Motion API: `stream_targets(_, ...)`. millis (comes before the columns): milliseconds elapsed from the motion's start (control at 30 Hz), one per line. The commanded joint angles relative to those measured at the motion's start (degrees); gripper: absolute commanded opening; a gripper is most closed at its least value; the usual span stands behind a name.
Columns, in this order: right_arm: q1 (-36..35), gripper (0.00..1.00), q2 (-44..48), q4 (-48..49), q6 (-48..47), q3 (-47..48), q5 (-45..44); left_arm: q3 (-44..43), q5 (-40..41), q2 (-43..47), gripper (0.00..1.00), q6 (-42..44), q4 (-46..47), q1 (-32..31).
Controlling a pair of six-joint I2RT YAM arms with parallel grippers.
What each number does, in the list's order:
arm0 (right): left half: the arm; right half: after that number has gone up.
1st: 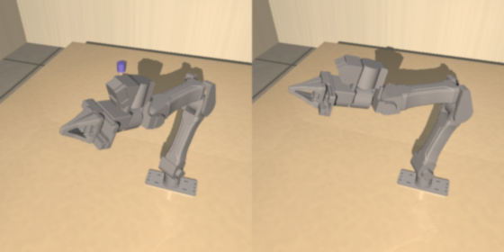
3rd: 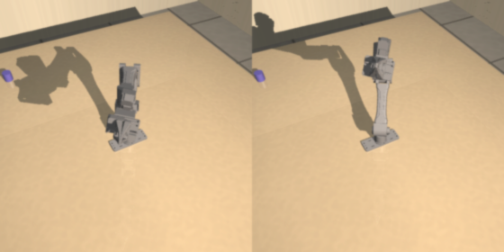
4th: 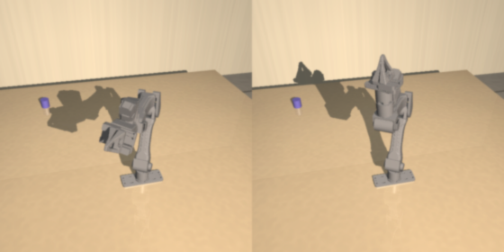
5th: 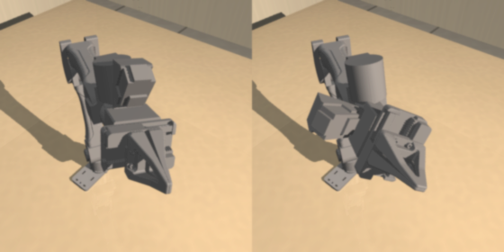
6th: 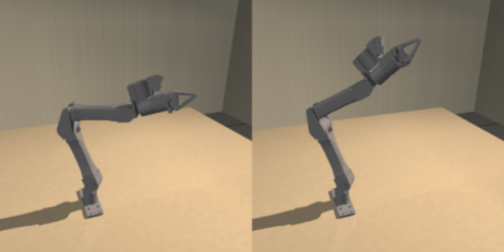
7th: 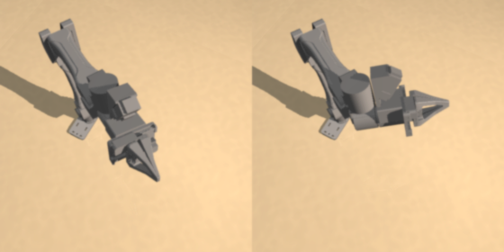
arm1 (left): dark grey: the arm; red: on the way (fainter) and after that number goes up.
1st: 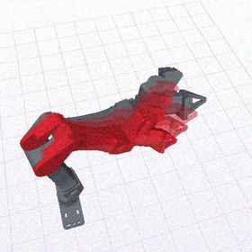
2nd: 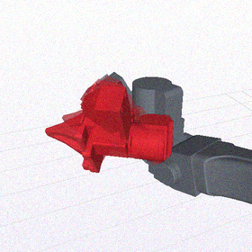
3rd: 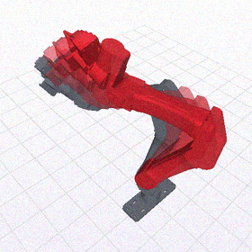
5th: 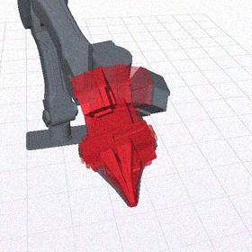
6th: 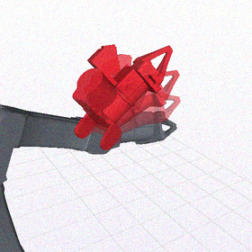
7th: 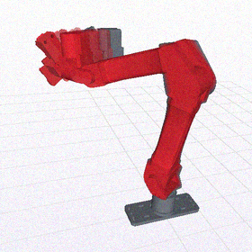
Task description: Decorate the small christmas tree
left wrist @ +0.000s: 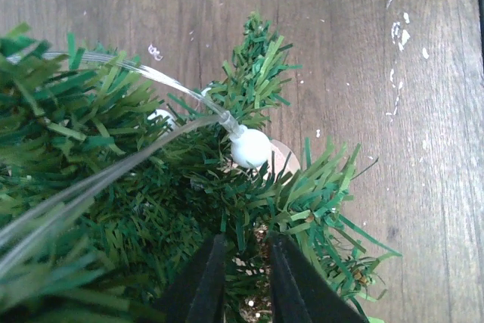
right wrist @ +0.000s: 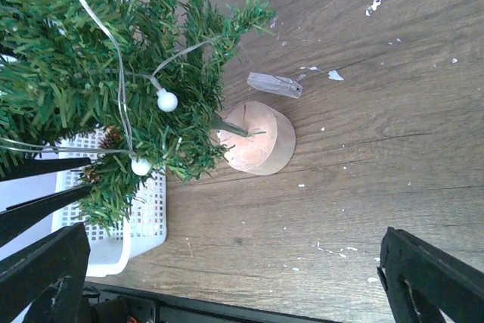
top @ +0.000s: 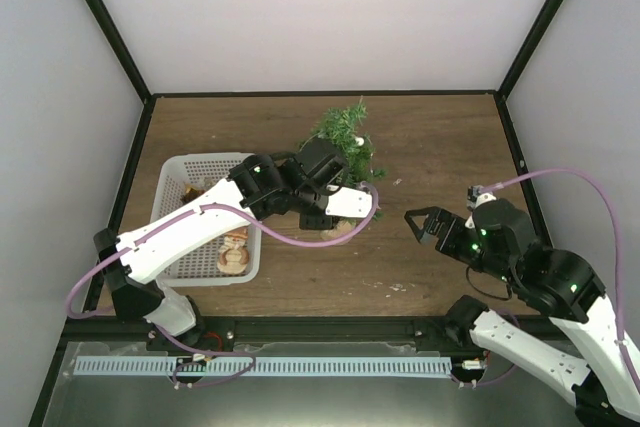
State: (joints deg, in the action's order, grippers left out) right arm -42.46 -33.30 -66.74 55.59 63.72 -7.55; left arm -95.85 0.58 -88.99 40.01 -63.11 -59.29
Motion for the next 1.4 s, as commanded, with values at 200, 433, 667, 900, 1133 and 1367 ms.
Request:
stream_targets(200, 0.4, 0.98, 0.0, 0.5, -0.1, -0.9, -0.2, -0.5, 1.7, 1.0, 0.38, 0.0, 0.6, -0.2)
stream_targets(433, 0.4, 0.98, -0.5, 1.6, -0.6, -1.2, 0.3, 1.0, 1.2, 3.2, 0.39, -0.5, -0.1, -0.2)
stream_targets(667, 0.4, 0.98, -1.0, 1.6, -0.7, -1.1, 0.7, 2.6, 0.9, 5.1, 0.39, -1.1, -0.2, -0.2)
stream_targets(900, 0.4, 0.98, -0.8, 1.6, -0.5, -1.0, 0.8, 2.8, -0.3, 6.5, 0.40, -1.4, -1.1, -0.2)
stream_targets(1133, 0.4, 0.98, -1.4, 2.1, -0.8, -0.2, 0.9, 5.6, -1.3, 8.9, 0.43, -1.7, -1.3, -0.2)
stream_targets(1367, 0.4, 0.98, -1.7, 3.1, -1.1, 0.1, 0.9, 8.2, -2.7, 11.4, 0.43, -2.9, -1.0, 1.6)
